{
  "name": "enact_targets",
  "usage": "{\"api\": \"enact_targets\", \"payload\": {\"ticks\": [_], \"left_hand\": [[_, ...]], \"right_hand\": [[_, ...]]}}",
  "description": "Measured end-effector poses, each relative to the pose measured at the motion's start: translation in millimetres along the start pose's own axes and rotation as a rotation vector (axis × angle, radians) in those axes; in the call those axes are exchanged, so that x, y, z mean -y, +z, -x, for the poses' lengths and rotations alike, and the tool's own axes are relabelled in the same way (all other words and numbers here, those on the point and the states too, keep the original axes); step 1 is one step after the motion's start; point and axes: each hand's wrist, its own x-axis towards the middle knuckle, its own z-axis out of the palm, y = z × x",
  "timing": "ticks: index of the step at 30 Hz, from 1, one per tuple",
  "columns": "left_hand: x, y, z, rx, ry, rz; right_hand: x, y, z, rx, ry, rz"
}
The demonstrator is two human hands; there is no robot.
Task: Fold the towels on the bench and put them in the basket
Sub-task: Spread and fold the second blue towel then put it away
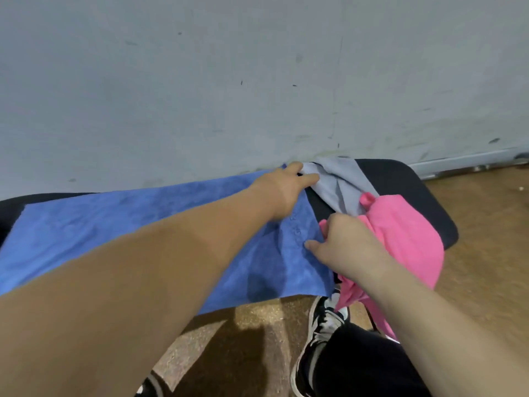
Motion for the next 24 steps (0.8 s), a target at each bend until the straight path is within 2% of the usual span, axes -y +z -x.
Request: {"api": "enact_targets", "payload": {"ticks": [3,10,12,14,16,19,24], "left_hand": [[0.4,-0.4,-14.6,-0.052,0.025,-0.07],[11.9,4.7,-15.1,-0.155,0.04,-0.024],[9.6,-5.5,-13.3,-0.186,-0.035,0.077],[4.5,-19.2,-12.5,-0.289,-0.103,0.181],[-0.3,-29.7,-11.6,-0.384,-0.139,0.239],[-1.4,-36.0,-6.4,-0.423,-0.146,0.268],[28.9,-40.0,25.4,-0.487,-0.121,0.283]], "right_hand": [[3.4,-0.6,-1.8,0.05,-0.017,-0.013],[16.3,-19.9,7.9,0.031,-0.016,-0.459],[15.2,-27.2,11.6,0.015,0.009,-0.47],[10.4,-38.5,17.2,-0.071,-0.029,-0.359],[5.6,-54.0,27.9,-0.154,-0.053,-0.284],[-0.5,-69.4,42.6,-0.205,-0.037,-0.278],[24.6,-57.0,47.6,-0.096,-0.115,-0.556]]}}
